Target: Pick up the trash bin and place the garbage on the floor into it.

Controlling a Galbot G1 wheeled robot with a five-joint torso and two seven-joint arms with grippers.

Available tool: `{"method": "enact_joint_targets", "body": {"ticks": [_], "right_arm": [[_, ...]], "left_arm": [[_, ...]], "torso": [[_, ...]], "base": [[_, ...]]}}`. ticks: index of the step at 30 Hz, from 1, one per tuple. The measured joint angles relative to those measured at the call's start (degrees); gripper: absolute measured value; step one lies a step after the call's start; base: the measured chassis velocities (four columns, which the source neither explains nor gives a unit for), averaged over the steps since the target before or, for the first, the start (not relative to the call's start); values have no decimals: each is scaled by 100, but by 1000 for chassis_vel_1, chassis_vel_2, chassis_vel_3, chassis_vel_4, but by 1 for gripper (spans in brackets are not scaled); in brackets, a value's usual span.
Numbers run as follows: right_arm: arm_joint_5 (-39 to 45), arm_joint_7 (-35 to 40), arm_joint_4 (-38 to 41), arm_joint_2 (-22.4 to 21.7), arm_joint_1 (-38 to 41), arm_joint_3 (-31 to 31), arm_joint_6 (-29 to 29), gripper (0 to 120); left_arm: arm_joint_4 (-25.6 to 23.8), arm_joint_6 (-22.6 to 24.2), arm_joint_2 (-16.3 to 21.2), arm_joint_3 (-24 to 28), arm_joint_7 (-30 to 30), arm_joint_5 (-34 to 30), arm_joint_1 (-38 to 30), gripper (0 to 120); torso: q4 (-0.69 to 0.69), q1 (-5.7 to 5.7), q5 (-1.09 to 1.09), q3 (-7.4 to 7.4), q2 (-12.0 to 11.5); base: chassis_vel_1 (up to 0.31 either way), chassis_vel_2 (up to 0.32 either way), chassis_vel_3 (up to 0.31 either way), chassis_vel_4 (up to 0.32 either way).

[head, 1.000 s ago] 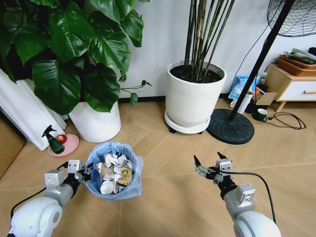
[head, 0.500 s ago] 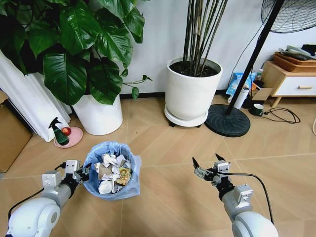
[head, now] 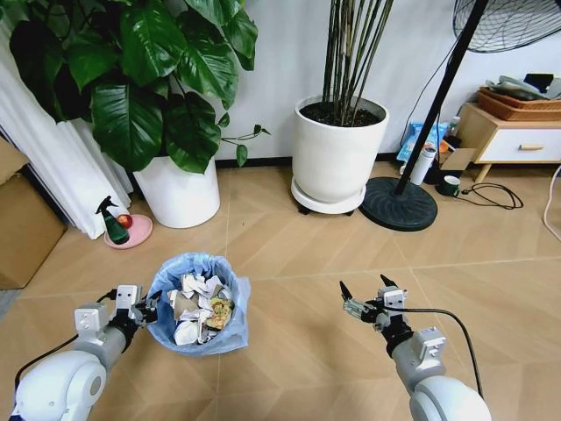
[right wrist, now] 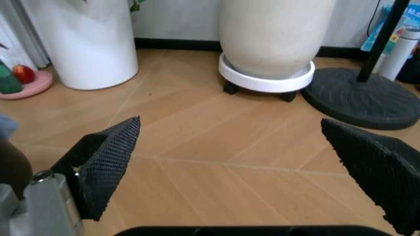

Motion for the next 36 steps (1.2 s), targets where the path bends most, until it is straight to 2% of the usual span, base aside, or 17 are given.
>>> {"method": "enact_joint_targets", "body": {"ticks": [28,32,34,36], "right_arm": [[31,-74,-2,-203,-91,-55,10,100],[41,-72,-3,-245,-123,-80,7,100],[46,-68,-12,-267,-147,-99,6,100],[48,-66,-16,-269,-148,-102,6,100]], "left_arm": [[-80,-49,-284,-1,26,180,126,0],[-84,-69,-341,-6,31,216,146,0],[-92,-81,-380,-32,36,240,155,0],[-95,-85,-390,-40,37,243,156,0]], "torso": [[-1,1,4,0,0],[-1,1,-2,0,0],[0,0,6,0,0],[-1,0,5,0,0]], "base": [[164,-162,-163,160],[173,-179,-189,172],[192,-197,-173,210],[183,-195,-169,213]]}}
